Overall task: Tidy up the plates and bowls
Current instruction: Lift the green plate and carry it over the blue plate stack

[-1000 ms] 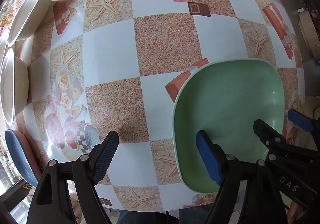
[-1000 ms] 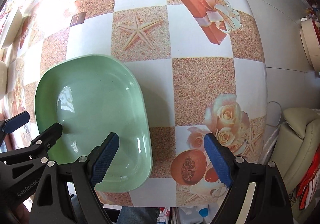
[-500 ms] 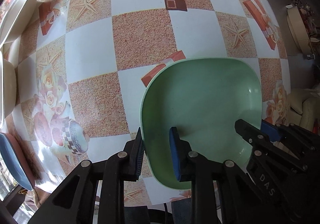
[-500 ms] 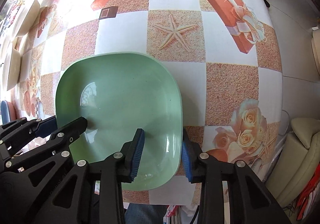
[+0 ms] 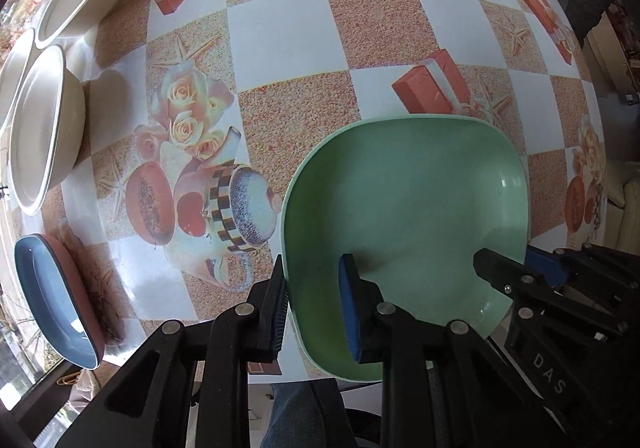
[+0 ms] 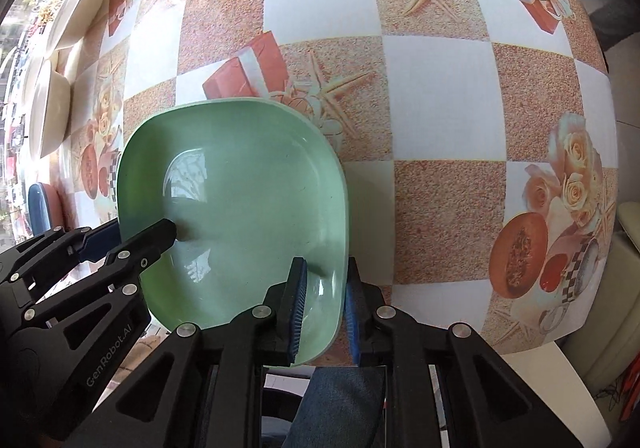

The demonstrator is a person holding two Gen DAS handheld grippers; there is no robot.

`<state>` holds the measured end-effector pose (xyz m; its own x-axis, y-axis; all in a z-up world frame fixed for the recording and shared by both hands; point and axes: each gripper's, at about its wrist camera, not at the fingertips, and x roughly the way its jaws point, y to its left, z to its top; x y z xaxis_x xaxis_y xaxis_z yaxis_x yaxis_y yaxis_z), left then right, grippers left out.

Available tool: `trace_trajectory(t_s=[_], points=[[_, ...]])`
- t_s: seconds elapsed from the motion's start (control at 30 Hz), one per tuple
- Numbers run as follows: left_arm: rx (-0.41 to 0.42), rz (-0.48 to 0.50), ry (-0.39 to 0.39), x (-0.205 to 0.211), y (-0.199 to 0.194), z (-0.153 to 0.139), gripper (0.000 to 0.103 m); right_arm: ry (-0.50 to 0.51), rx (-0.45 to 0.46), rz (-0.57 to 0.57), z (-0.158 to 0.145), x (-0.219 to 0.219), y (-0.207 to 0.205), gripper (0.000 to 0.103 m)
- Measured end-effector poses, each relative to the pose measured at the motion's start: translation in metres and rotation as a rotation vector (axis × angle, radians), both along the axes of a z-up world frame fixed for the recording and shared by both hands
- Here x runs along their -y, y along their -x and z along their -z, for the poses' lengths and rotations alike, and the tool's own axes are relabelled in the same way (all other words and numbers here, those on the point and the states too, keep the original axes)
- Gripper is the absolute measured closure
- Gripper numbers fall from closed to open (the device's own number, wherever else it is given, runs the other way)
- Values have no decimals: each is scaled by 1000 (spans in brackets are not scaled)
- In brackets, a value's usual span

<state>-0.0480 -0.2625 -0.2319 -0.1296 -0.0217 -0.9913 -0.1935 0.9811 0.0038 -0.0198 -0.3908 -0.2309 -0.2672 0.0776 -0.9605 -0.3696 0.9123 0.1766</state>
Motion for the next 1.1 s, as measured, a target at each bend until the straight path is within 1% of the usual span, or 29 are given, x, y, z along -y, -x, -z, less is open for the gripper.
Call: trace_trajectory(t_s=[0.13,0.27,0.4,0.47,0.6,1.0,1.03,1.1], points=[[1,-22,-11,-22,20,-7,77,-11,-25,-24,-1,-15,14,82],[14,-32,-10,-35,40,-13,77,-14,-42,-46,-5,-30,30,82],[16,-43,-9,-50,56,-16,77,-19,-48,-67,-8,-42,37,82],[21,-55,-1,-57,68,-19,77,-18,-45,-80,-12,-48,41,82],[41,-75,1,-85,78,-24,77,-20,-38,-99,-19,-66,52,82],[109,-141,-49,-160,119,-46,77,-55,-2,-174,-41,-117,89,82],[113,-147,-52,-165,122,-47,77,-55,-1,-181,-44,-134,85,82],[122,-160,-57,-177,129,-48,77,-58,5,-194,-46,-144,90,82]])
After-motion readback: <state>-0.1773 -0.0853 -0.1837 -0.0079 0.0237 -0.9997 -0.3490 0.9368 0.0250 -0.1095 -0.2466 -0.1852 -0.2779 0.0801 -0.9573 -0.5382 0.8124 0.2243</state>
